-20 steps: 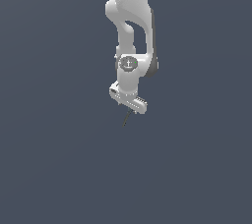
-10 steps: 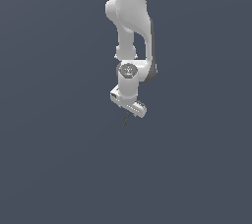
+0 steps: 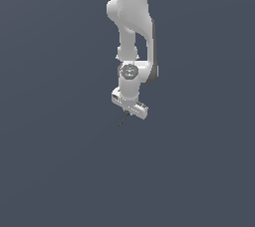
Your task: Pick up the object and move it to a goal position.
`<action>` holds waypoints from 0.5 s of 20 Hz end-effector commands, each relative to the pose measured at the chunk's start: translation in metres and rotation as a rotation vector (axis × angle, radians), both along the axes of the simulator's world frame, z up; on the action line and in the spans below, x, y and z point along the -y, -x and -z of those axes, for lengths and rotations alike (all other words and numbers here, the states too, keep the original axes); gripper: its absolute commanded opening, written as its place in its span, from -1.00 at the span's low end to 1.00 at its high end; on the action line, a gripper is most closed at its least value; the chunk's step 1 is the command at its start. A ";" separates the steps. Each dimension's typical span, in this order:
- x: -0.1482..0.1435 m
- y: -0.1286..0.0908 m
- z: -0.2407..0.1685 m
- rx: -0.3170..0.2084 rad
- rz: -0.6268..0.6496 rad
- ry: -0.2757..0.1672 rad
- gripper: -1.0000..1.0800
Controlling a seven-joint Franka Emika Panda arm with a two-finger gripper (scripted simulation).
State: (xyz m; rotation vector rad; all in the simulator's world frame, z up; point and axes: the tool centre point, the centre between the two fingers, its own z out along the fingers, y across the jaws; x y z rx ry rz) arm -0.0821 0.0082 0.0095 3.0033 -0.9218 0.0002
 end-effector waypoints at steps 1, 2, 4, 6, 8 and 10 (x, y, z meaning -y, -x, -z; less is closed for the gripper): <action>0.000 0.000 0.000 0.000 0.000 0.000 -1.00; 0.000 0.000 0.000 0.000 0.000 0.000 -1.00; -0.001 -0.002 -0.002 0.000 0.000 0.000 -1.00; -0.003 -0.004 -0.005 0.000 0.000 0.000 -1.00; -0.006 -0.008 -0.011 0.000 0.000 0.000 -1.00; -0.010 -0.013 -0.018 0.000 0.000 0.000 -1.00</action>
